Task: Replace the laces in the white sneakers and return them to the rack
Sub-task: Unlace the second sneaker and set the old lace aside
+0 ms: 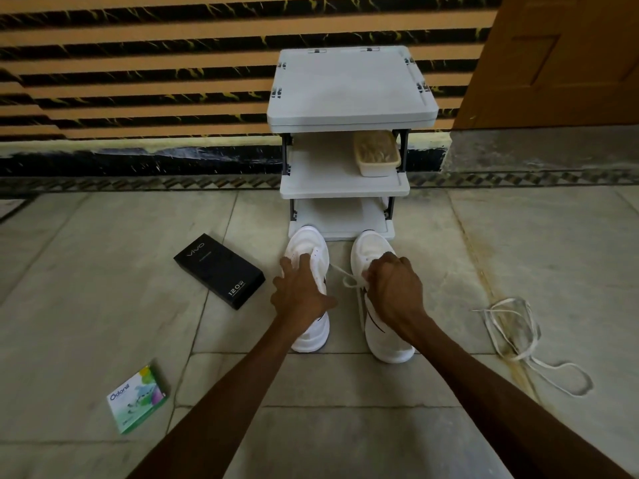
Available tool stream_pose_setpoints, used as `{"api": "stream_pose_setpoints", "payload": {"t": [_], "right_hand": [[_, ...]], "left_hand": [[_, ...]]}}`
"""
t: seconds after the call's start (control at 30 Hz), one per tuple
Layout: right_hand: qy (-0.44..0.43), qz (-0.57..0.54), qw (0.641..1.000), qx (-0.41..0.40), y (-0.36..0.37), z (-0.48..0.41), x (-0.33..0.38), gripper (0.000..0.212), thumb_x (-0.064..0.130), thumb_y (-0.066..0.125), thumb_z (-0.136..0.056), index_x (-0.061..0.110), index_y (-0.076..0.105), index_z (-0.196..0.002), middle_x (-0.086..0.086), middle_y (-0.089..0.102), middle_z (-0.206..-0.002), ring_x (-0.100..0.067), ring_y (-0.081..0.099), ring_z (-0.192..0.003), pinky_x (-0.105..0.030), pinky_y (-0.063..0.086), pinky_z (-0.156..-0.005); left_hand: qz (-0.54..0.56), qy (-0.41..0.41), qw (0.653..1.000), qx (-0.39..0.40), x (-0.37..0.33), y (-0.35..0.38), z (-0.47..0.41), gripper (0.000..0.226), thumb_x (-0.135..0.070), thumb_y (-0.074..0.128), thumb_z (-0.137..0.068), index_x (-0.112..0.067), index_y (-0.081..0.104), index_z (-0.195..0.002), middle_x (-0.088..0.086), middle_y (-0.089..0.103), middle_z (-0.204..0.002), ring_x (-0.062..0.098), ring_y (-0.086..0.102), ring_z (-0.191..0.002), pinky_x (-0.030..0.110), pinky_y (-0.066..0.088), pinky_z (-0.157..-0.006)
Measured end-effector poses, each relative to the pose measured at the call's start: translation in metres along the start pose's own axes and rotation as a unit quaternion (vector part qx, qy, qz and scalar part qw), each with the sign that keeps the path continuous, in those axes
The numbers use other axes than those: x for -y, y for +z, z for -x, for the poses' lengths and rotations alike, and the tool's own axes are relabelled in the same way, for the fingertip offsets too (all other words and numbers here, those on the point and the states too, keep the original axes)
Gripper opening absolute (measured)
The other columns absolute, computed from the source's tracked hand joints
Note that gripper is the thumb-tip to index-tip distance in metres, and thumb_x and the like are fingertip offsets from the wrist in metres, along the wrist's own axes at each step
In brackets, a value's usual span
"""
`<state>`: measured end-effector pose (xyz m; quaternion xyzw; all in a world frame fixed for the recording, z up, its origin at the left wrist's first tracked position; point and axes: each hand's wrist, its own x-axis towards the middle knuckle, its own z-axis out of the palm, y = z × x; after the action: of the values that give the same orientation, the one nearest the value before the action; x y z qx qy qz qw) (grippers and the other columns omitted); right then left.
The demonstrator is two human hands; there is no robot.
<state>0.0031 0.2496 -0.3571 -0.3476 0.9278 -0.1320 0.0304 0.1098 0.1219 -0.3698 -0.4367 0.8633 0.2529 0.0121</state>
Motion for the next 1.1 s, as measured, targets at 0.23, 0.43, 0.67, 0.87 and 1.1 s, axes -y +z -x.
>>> {"api": "stream_pose_setpoints", "payload": {"t": [0.23,0.43,0.67,0.87,1.1], "right_hand": [[0.049,-0.125,0.991,-0.025,-0.002,-0.009,-0.017,0.039,0.039,0.044,-0.099,0.009,0.066,-0.087,-0.01,0.066,-0.086,-0.026,0.063,-0.078,-0.036,0.053,-0.071],[-0.008,0.073,0.997,0.033,-0.005,-0.007,0.002,0.032,0.04,0.063,-0.088,0.016,0.07,-0.107,-0.007,0.062,-0.111,-0.029,0.055,-0.106,-0.038,0.049,-0.085],[0.146,-0.394,0.907,0.027,-0.041,-0.012,-0.005,0.027,0.028,0.044,-0.101,0.008,0.062,-0.101,-0.006,0.067,-0.09,-0.015,0.063,-0.08,-0.023,0.046,-0.065],[0.159,-0.46,0.868,-0.095,-0.079,-0.008,-0.028,0.018,0.025,0.049,-0.097,0.013,0.062,-0.097,-0.001,0.065,-0.086,-0.014,0.06,-0.076,-0.028,0.047,-0.065],[0.189,-0.478,0.858,-0.019,-0.072,-0.003,-0.058,0.019,0.013,0.05,-0.095,0.015,0.063,-0.108,-0.007,0.071,-0.095,-0.018,0.066,-0.074,-0.027,0.048,-0.063]], "left_hand": [[0.079,-0.04,0.996,-0.017,0.008,-0.012,-0.005,0.081,-0.043,0.084,-0.058,-0.021,0.044,-0.125,0.006,0.032,-0.124,0.033,0.049,-0.111,0.044,0.052,-0.083],[0.091,-0.04,0.995,-0.009,0.01,-0.015,-0.003,0.079,-0.043,0.084,-0.06,-0.021,0.045,-0.125,0.006,0.033,-0.126,0.032,0.046,-0.115,0.04,0.048,-0.083],[0.045,-0.041,0.998,0.004,0.002,-0.005,0.001,0.078,-0.047,0.079,-0.065,-0.023,0.04,-0.128,0.007,0.03,-0.133,0.034,0.037,-0.121,0.047,0.046,-0.091],[-0.135,0.087,0.973,-0.164,-0.023,0.002,0.014,0.06,-0.038,0.068,-0.078,-0.021,0.046,-0.131,0.008,0.036,-0.144,0.031,0.033,-0.131,0.045,0.035,-0.103],[0.149,0.213,0.964,0.049,-0.061,0.012,0.014,0.014,-0.018,0.063,-0.084,-0.018,0.072,-0.096,0.0,0.07,-0.095,0.017,0.064,-0.091,0.03,0.051,-0.079]]}}
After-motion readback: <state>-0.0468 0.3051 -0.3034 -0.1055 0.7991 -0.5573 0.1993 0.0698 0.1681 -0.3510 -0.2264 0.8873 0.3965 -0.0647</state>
